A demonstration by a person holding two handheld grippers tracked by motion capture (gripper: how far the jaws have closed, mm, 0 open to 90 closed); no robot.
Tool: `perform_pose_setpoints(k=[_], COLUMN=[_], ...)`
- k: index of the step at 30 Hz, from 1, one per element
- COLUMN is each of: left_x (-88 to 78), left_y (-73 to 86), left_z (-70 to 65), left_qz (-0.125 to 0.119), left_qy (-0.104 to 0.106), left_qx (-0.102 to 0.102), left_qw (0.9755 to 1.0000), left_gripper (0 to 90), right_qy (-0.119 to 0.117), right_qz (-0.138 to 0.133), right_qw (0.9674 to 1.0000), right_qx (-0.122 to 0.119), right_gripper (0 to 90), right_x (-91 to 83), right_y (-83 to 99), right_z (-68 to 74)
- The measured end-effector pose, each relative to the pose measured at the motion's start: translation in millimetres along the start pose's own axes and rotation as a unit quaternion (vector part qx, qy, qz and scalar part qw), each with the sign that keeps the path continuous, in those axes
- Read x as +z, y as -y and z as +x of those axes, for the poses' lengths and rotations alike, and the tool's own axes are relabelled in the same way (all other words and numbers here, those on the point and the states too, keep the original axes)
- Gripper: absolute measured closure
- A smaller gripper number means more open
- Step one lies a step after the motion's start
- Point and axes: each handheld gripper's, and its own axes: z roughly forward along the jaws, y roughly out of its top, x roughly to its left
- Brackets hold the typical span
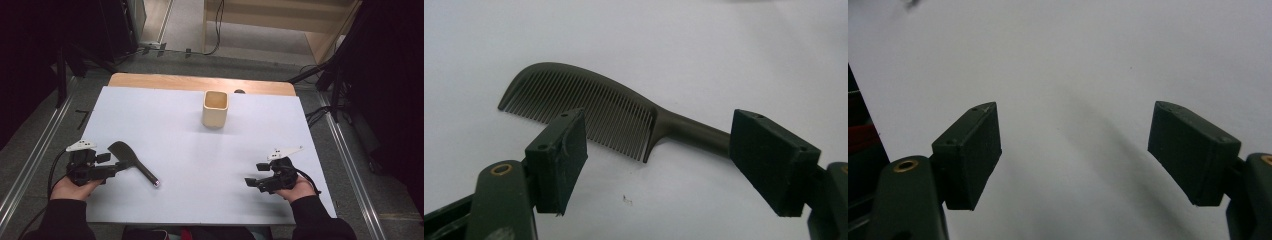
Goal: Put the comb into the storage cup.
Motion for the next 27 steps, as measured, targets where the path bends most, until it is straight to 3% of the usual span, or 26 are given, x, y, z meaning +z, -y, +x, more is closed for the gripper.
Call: perform_pose_setpoints(k=[6,15,27], left_x=[4.1,5.0,10.3], left_y=[-3.0,-2.5,-0.4], left_z=[6.7,11.5,24.2], left_qz=[0.008,0.016,0.031], left_qy=[-0.011,-0.011,-0.014], left_qx=[-0.006,-0.006,-0.03], left_qw=[0.9999,0.9998,0.999], left_gripper=[23.9,24.1,25.3], right_qy=[0.001,0.001,0.004], right_qz=[0.003,0.006,0.01], right_qw=[1.0,1.0,0.9999], right_qx=[0.0,-0.004,-0.003], right_gripper=[19.6,19.6,19.6], right_x=[0.7,1.2,1.8], right_y=[0.0,0.1,0.3], right_z=[0.1,0.3,0.9])
